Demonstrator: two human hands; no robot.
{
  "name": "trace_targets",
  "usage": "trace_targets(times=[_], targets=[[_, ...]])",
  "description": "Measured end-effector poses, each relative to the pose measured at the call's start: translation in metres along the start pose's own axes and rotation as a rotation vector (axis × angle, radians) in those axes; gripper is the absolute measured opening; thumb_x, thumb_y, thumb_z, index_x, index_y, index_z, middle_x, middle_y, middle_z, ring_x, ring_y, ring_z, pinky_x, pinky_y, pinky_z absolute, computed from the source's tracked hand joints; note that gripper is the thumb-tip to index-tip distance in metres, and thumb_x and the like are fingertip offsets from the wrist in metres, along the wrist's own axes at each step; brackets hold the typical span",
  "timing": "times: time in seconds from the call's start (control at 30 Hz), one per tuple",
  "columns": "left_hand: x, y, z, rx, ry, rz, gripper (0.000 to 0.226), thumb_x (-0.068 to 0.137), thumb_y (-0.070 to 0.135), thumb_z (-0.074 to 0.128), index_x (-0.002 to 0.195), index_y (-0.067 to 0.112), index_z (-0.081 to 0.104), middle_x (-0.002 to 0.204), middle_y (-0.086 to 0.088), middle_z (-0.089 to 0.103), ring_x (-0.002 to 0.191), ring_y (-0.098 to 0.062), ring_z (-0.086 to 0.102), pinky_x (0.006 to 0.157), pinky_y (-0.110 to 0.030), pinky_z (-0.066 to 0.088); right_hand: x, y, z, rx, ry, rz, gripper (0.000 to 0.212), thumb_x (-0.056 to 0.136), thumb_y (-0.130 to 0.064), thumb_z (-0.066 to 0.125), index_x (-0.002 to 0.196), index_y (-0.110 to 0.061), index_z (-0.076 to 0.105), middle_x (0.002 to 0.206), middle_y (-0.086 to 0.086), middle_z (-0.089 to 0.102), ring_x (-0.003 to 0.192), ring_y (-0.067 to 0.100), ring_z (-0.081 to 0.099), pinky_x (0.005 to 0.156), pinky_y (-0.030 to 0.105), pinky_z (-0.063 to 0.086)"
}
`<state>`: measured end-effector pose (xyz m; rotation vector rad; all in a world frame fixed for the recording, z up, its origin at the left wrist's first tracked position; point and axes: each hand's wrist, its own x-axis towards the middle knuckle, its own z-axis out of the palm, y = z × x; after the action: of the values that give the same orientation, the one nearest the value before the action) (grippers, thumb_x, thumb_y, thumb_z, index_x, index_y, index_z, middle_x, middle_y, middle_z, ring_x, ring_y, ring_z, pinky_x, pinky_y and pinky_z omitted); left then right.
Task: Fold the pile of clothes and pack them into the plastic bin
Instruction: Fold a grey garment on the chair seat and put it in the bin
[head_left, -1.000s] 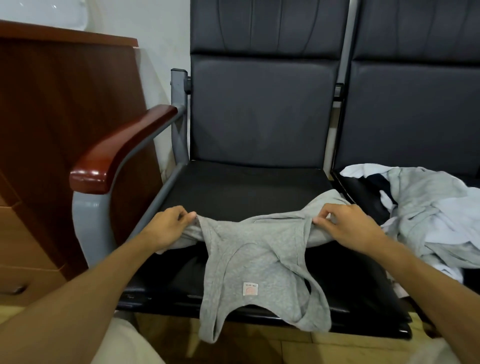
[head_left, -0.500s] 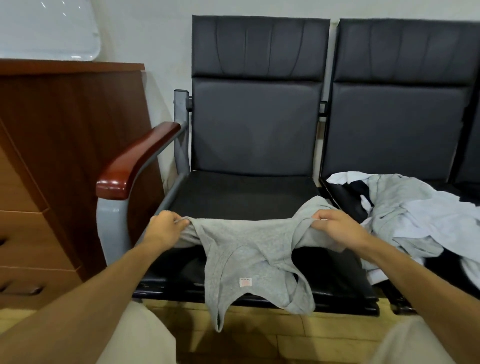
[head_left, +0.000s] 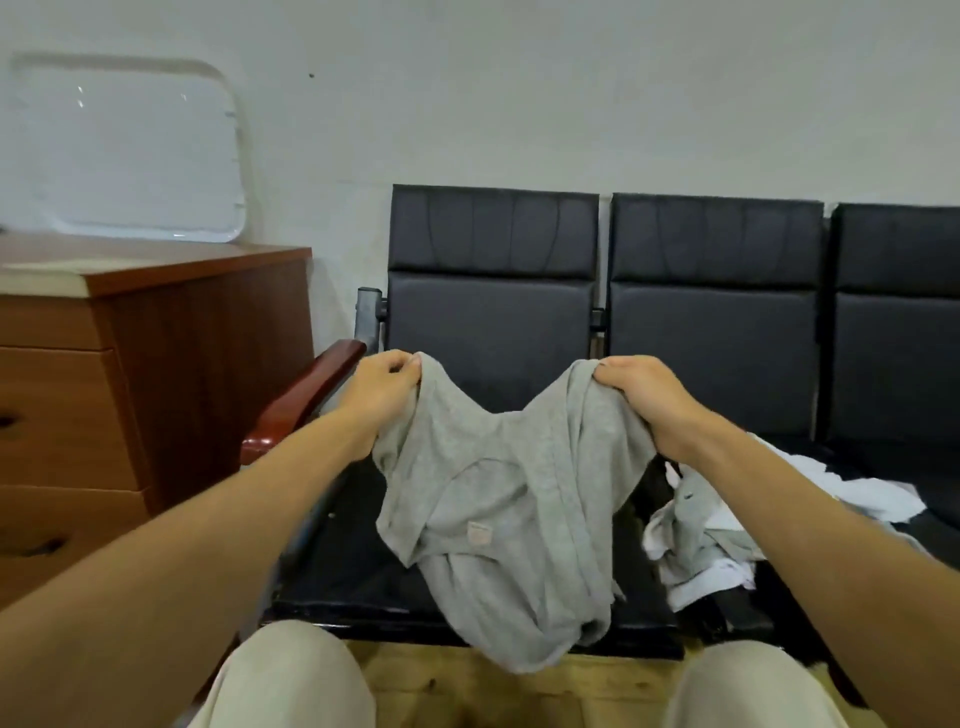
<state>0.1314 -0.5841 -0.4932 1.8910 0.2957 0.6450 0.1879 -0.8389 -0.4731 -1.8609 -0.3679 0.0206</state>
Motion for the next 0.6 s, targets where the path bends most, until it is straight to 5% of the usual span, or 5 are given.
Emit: trace_targets(times=[0.13,0.2,0.3,0.47,0.6], targets=[[-0.004,0.056,-0.009,-0.258,-0.115,-0.183,0.029,0.096,0.036,0.054,0.093,0.011,0.068,0.096,-0.010,0.071,0.091,-0.029,0.066,0.084,-0.043,0.055,-0.007,-0.042,-0.012,0.295,0.092,-0.016,0.025,0.097,-0.019,0.049,0.100,-0.007,0.070,0.103,0.014,0.071,0.095,0.028,0.067,0.087,0.042,0.054],[-0.003,0.072,-0.014,-0.401,-0.168,-0.220,0.034,0.095,0.039,0.056,0.102,0.009,0.069,0.098,-0.011,0.072,0.091,-0.029,0.068,0.079,-0.042,0.057,-0.005,-0.055,-0.018,0.370,0.140,-0.061,0.023,0.097,-0.019,0.049,0.096,-0.011,0.070,0.097,0.010,0.072,0.089,0.025,0.067,0.080,0.038,0.055],[0.000,0.074,-0.016,-0.482,-0.250,-0.225,0.032,0.093,0.039,0.058,0.102,0.011,0.071,0.098,-0.011,0.074,0.091,-0.027,0.070,0.075,-0.039,0.057,0.002,-0.055,-0.021,0.214,0.286,-0.153,0.024,0.097,-0.019,0.048,0.093,-0.009,0.070,0.091,0.004,0.069,0.082,0.020,0.063,0.074,0.034,0.051],[0.001,0.034,-0.017,0.144,-0.021,0.043,0.025,0.100,0.027,0.047,0.098,0.009,0.064,0.099,-0.009,0.063,0.100,-0.029,0.059,0.082,-0.036,0.046,0.008,-0.001,-0.031,-0.618,0.378,-0.246,0.020,0.099,-0.024,0.043,0.098,-0.022,0.063,0.093,0.000,0.062,0.087,0.023,0.052,0.070,0.035,0.042],[0.011,-0.008,-0.037,0.573,-0.020,0.123,0.020,0.100,0.017,0.046,0.106,0.005,0.062,0.112,-0.015,0.062,0.106,-0.033,0.056,0.081,-0.033,0.038,0.009,0.037,-0.043,-0.767,0.257,-0.226,0.019,0.100,-0.017,0.042,0.098,-0.022,0.061,0.099,0.009,0.067,0.089,0.030,0.059,0.075,0.043,0.052]])
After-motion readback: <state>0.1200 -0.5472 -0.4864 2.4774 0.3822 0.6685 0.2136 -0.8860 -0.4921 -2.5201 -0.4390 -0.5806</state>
